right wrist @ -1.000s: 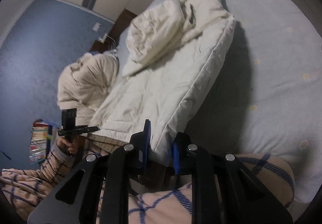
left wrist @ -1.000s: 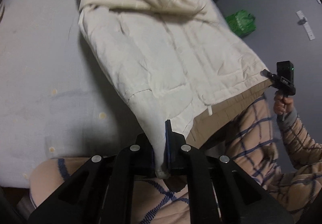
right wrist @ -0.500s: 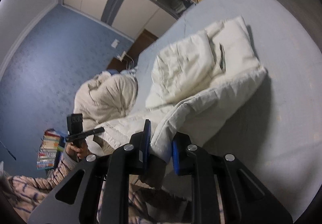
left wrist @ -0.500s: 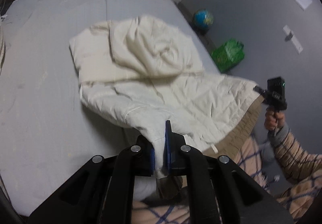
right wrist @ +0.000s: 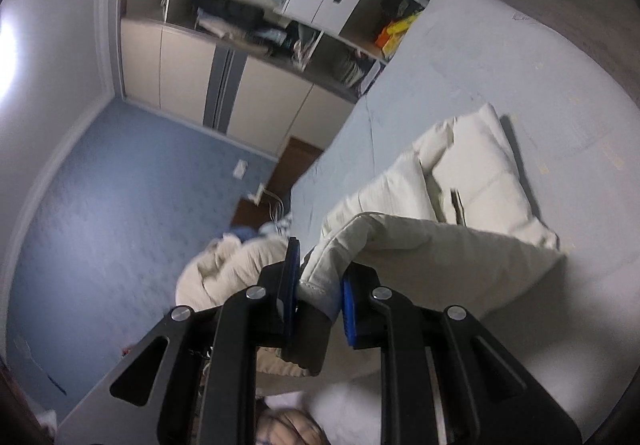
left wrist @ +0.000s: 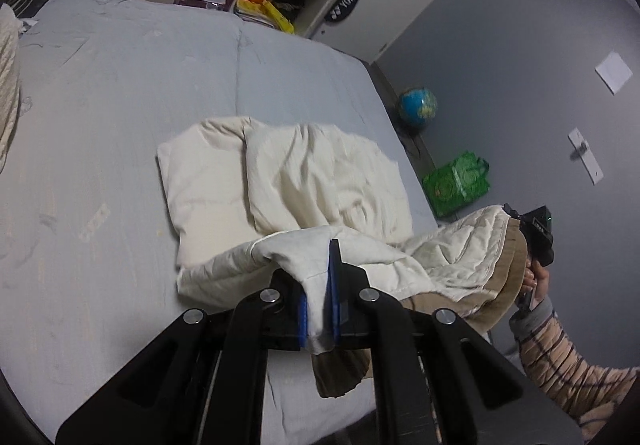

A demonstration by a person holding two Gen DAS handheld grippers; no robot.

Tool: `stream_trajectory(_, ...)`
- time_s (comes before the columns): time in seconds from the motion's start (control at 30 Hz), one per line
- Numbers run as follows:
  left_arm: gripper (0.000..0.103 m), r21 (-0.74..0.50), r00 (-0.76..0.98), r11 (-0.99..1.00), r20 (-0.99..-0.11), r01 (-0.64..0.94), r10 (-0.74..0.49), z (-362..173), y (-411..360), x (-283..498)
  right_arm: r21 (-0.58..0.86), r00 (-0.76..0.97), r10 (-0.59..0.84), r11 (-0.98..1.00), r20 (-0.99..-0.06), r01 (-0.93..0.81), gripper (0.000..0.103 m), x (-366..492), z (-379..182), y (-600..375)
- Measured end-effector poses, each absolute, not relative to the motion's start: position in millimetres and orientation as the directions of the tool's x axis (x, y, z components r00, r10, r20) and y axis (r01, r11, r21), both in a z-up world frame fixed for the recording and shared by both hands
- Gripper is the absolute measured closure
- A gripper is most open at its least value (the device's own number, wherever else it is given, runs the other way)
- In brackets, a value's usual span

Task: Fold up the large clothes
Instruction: 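Lift the held hem with both grippers and fold it over the hood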

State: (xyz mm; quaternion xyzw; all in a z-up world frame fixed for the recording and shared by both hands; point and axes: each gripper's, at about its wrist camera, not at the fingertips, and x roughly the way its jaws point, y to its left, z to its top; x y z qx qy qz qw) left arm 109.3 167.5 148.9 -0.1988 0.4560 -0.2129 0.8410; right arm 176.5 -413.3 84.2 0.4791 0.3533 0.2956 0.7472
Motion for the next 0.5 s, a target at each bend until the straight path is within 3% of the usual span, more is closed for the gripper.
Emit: stream_trajectory(0.5, 0.094, -0.585, 0.498, 0.806, -0.673, 0.094, -0.547, 135.8, 185.3, 224.8, 0.952, 0.638, 0.719, 0.298, -0.274, 0.073, 0.087, 305.3, 39.5, -418.2)
